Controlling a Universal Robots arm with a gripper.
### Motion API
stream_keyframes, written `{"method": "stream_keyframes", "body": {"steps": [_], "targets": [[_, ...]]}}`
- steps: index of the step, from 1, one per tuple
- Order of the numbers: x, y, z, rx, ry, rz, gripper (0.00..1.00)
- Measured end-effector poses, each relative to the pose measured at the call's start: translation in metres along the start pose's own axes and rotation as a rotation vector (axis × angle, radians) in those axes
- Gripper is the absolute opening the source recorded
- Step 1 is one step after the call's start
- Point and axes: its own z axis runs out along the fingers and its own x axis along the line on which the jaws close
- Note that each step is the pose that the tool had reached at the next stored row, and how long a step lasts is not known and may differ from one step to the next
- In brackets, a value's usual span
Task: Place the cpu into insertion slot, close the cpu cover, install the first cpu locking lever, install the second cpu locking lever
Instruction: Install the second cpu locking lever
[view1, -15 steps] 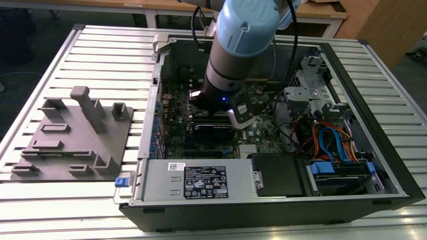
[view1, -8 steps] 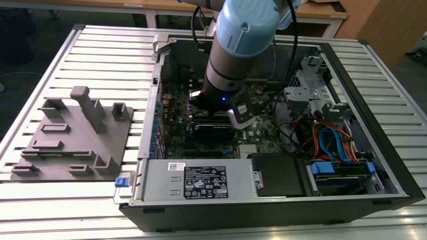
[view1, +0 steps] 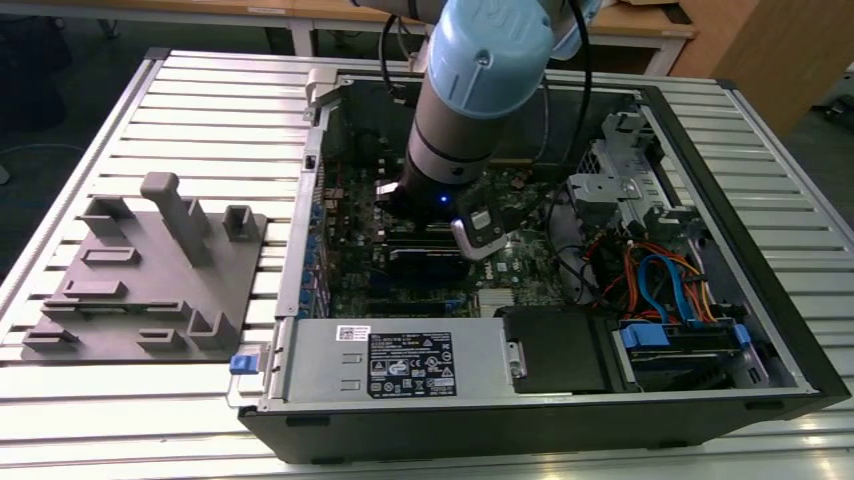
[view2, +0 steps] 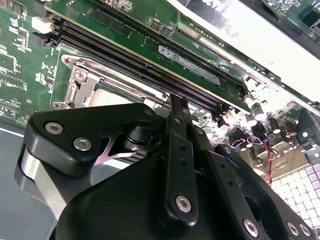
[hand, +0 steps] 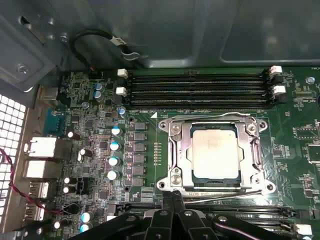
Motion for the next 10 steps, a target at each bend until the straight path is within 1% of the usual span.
{"method": "stream_keyframes", "body": {"steps": [3, 10], "targets": [[0.0017, -0.0004, 0.0012, -0.0034, 0.0001, 0.0, 0.1], [0.0042, -0.0014, 0.0046, -0.0182, 0.0003, -0.002, 0.1]]}}
